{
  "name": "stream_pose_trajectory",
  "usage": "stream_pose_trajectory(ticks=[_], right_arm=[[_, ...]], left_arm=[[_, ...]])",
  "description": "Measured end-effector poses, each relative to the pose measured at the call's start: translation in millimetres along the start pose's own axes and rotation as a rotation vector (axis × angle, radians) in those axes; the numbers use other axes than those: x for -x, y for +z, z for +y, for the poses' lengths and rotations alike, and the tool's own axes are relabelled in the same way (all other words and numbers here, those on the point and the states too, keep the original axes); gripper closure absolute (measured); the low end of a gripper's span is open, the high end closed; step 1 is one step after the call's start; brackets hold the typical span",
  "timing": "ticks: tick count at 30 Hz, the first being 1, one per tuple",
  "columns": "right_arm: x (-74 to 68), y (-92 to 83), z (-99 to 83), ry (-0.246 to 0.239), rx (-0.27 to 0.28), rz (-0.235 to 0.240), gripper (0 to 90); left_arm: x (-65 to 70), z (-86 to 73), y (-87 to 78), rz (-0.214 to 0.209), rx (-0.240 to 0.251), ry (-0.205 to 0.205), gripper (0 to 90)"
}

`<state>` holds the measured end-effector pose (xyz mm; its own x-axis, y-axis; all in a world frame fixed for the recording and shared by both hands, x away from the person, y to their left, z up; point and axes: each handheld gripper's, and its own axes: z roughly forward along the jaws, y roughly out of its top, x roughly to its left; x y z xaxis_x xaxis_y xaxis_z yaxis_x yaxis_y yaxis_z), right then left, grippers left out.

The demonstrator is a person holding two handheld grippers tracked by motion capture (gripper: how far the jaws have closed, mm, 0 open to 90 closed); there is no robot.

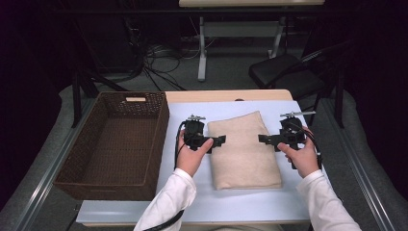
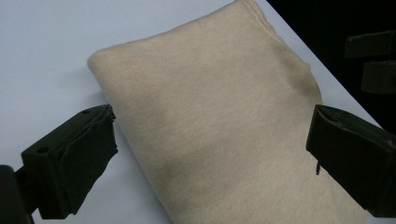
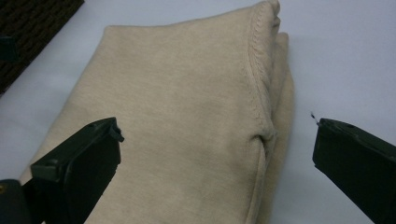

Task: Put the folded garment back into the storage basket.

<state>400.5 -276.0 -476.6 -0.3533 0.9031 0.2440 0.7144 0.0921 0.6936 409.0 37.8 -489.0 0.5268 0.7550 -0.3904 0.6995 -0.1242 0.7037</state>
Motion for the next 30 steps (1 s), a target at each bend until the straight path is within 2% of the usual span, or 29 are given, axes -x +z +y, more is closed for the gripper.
stream_pose_trajectory(ticks=[3, 6, 13, 18, 22, 24, 30], right_arm=[[2.9, 3.0, -1.5, 0.009, -0.011, 0.007, 0.7], [6.6, 6.4, -2.6, 0.021, -0.021, -0.004, 0.7], [14.0, 14.1, -5.2, 0.050, -0.045, -0.009, 1.1], [16.9, 19.7, -8.5, 0.056, -0.056, -0.017, 1.3], [17.8, 25.2, -11.3, 0.047, -0.078, -0.036, 1.7], [17.8, 27.7, -13.0, 0.034, -0.084, -0.035, 1.7], [16.0, 34.0, -16.9, 0.037, -0.103, -0.036, 1.9]], left_arm=[[-0.8, -1.0, 6.8, 0.005, -0.008, -0.009, 1.6], [-2.8, -2.8, 14.3, 0.015, -0.021, -0.022, 1.6], [-10.2, -10.1, 29.3, 0.026, -0.053, -0.088, 1.6], [-14.2, -14.6, 36.8, 0.031, -0.074, -0.118, 1.6], [-15.1, -17.2, 42.1, 0.035, -0.097, -0.119, 1.6], [-14.8, -17.8, 44.1, 0.036, -0.111, -0.120, 1.6], [-11.8, -21.6, 51.7, 0.029, -0.136, -0.117, 1.6]])
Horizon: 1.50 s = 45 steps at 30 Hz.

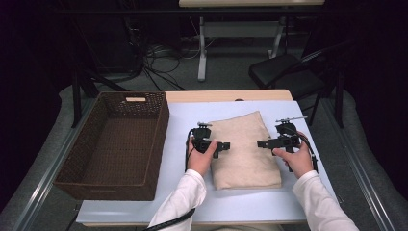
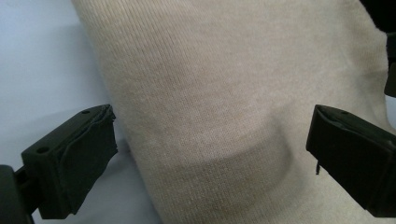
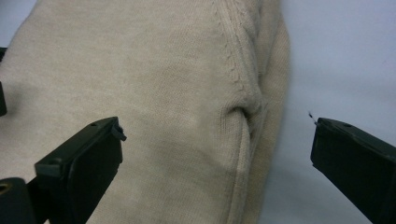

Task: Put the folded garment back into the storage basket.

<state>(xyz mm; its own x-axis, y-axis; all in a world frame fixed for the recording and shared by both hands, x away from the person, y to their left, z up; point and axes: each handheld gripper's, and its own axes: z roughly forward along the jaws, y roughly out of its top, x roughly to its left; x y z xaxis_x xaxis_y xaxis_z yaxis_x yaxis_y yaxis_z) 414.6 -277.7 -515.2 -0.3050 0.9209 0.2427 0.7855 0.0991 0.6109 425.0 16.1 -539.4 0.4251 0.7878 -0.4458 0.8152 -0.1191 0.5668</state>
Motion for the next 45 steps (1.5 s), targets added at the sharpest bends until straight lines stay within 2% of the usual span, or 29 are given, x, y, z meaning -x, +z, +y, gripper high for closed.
stream_pose_trajectory(ticks=[8, 13, 20, 21, 23, 26, 32, 34, 36, 38, 39, 45], right_arm=[[-0.2, 4.0, -3.6, 0.012, -0.010, 0.016, 3.1], [0.3, 5.7, -4.9, 0.010, -0.013, 0.026, 3.6], [0.9, 10.5, -7.4, 0.040, -0.035, 0.035, 3.9], [1.2, 11.8, -8.2, 0.038, -0.038, 0.024, 4.2], [0.8, 13.4, -9.0, 0.047, -0.054, 0.032, 4.5], [0.7, 17.0, -10.7, 0.053, -0.061, 0.035, 4.9], [0.5, 21.1, -14.1, 0.053, -0.064, 0.051, 5.1], [0.1, 20.6, -14.6, 0.060, -0.074, 0.047, 5.2], [0.1, 21.7, -15.5, 0.074, -0.062, 0.061, 5.8], [0.1, 21.9, -16.2, 0.076, -0.078, 0.058, 5.9], [0.6, 23.4, -17.3, 0.075, -0.069, 0.069, 5.9], [-5.3, 25.1, -17.9, 0.057, -0.087, 0.057, 8.8]], left_arm=[[4.3, -3.8, 8.0, 0.007, -0.023, 0.007, 1.6], [5.4, -6.7, 13.2, -0.007, -0.036, -0.009, 1.4], [8.3, -7.6, 14.7, 0.004, -0.035, 0.001, 0.2], [8.2, -7.7, 14.7, 0.003, -0.034, -0.003, 0.3], [7.9, -7.9, 14.7, 0.000, -0.030, -0.009, 0.3], [7.1, -8.6, 14.6, -0.001, -0.028, 0.006, 0.3], [7.3, -9.4, 14.5, -0.006, -0.026, 0.009, 0.4], [7.9, -9.9, 14.7, -0.001, -0.024, 0.012, 0.4], [8.5, -10.1, 14.9, 0.003, -0.025, 0.016, 0.3], [9.1, -10.4, 15.2, 0.008, -0.023, 0.016, 0.3], [9.2, -10.3, 15.1, 0.009, -0.025, 0.020, 0.3], [10.8, -11.6, 16.3, 0.021, -0.016, 0.034, 0.4]])
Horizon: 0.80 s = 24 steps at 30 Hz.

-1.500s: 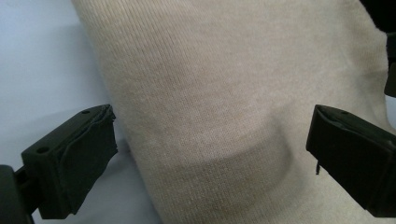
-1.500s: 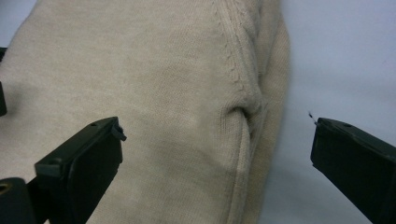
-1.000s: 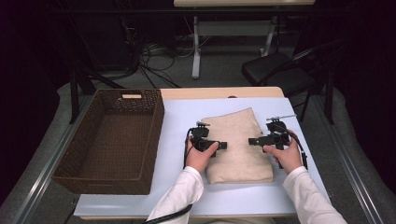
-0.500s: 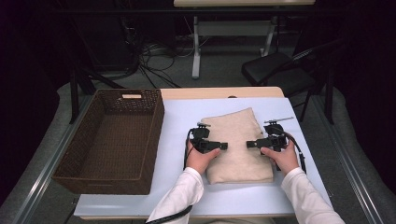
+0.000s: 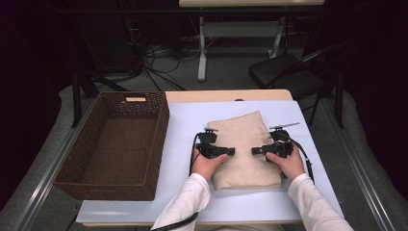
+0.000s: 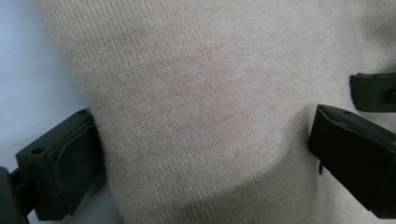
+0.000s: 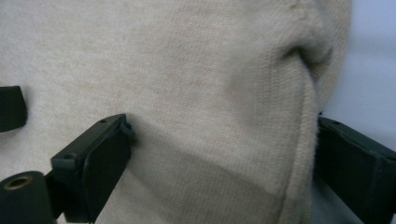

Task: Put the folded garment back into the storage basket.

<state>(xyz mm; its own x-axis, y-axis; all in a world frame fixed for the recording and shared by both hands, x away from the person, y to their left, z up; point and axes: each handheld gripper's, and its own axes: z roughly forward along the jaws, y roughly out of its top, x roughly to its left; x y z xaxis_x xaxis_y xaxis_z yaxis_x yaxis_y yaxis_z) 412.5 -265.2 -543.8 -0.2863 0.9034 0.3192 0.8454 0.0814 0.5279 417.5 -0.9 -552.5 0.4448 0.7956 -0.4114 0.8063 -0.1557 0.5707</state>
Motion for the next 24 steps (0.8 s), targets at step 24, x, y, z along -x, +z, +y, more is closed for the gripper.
stream_pose_trajectory(ticks=[24], right_arm=[[-9.3, -2.5, 0.9, 0.094, -0.036, -0.017, 35.2]], left_arm=[[1.3, 0.8, -0.1, 0.016, -0.013, 0.019, 1.9]])
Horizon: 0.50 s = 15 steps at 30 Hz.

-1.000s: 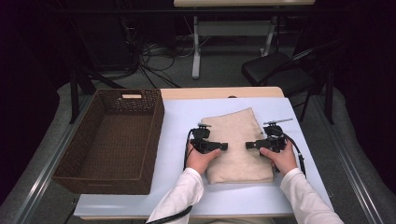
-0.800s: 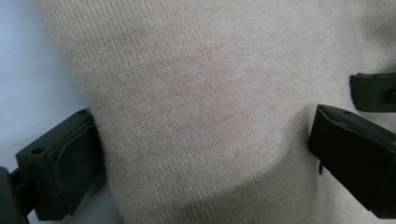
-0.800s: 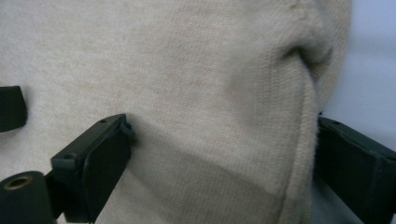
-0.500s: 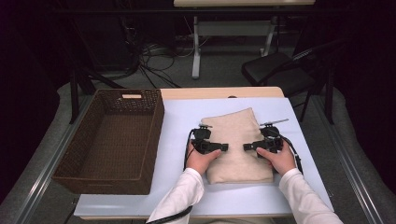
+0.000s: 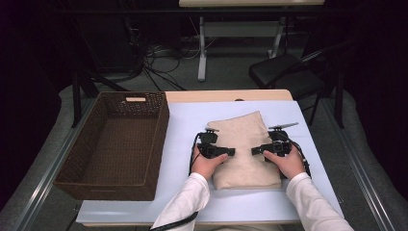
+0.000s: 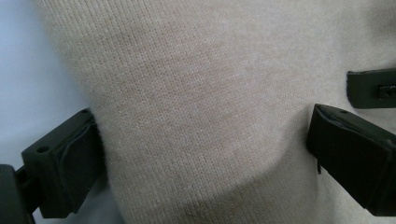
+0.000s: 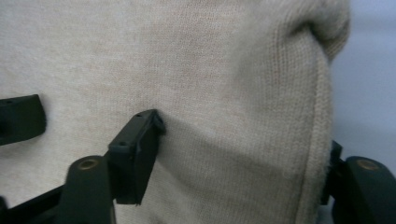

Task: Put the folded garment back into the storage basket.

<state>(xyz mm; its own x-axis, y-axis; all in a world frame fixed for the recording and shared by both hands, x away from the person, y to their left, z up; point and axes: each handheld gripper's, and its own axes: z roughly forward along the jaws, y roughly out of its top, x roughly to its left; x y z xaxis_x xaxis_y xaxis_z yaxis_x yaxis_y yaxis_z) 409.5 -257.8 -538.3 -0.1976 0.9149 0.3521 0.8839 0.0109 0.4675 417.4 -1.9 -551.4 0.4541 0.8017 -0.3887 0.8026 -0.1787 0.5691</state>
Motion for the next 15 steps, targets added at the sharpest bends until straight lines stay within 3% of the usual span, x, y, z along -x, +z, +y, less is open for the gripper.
stream_pose_trajectory(ticks=[15], right_arm=[[-2.8, -1.9, -1.2, 0.074, 0.028, 0.006, 49.9]], left_arm=[[-0.1, -3.3, -1.6, 0.000, 0.039, -0.030, 9.4]])
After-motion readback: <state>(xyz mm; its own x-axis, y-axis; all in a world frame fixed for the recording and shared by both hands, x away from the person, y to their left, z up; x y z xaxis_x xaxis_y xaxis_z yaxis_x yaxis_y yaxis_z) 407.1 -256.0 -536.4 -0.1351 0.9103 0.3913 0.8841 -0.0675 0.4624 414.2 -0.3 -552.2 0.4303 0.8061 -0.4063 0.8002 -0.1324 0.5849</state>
